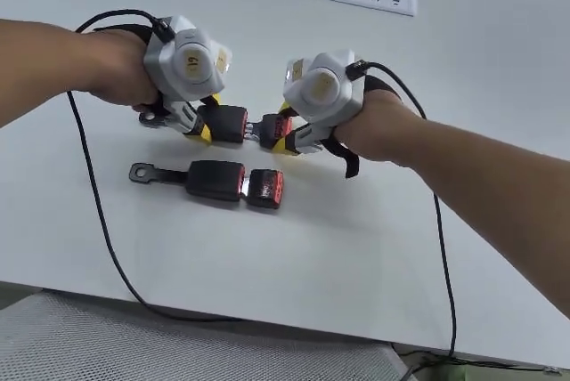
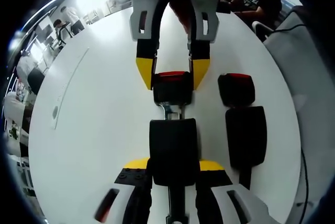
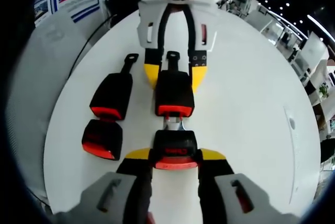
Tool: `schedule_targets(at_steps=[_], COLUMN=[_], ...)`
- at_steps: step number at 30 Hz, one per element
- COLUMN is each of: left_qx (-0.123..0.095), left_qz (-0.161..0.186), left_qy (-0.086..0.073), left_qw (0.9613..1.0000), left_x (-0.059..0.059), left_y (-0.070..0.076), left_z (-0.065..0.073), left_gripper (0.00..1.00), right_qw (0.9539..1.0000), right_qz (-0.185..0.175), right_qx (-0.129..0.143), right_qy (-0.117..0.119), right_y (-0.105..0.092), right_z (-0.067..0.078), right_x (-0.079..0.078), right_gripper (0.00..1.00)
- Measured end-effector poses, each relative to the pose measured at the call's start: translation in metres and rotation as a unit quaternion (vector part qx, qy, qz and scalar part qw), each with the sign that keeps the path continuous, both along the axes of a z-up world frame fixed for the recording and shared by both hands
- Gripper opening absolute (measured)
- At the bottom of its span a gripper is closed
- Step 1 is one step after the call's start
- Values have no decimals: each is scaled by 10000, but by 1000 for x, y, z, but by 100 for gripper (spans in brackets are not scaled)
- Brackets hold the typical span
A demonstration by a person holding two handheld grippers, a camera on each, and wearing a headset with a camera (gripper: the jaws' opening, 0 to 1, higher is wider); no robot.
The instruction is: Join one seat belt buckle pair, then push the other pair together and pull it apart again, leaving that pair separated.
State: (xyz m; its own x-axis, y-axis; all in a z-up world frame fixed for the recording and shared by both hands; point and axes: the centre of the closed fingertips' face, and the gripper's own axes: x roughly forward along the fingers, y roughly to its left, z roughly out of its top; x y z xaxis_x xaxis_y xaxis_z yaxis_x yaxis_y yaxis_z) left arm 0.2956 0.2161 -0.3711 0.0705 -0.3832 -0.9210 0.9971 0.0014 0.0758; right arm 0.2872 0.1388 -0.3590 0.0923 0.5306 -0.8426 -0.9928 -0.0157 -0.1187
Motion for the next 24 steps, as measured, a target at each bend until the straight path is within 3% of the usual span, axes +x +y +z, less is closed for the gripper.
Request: schedule_targets(at_steps=[16, 24], left_qx=[-34, -90], left_qz=[-5, 14], left_qy=[48, 31], left_qw=[10000, 10000], left_x=[0, 1], left_y=[-1, 0], left_z=[0, -1], left_gripper=[31, 30], right_qw=[9999, 9999], right_qz=[-86, -170], right_qx=[122, 5], right_qy=[37, -14], right_y=[13, 22], right_z=[-1, -2], right_x=[2, 3], right_gripper=[31, 31])
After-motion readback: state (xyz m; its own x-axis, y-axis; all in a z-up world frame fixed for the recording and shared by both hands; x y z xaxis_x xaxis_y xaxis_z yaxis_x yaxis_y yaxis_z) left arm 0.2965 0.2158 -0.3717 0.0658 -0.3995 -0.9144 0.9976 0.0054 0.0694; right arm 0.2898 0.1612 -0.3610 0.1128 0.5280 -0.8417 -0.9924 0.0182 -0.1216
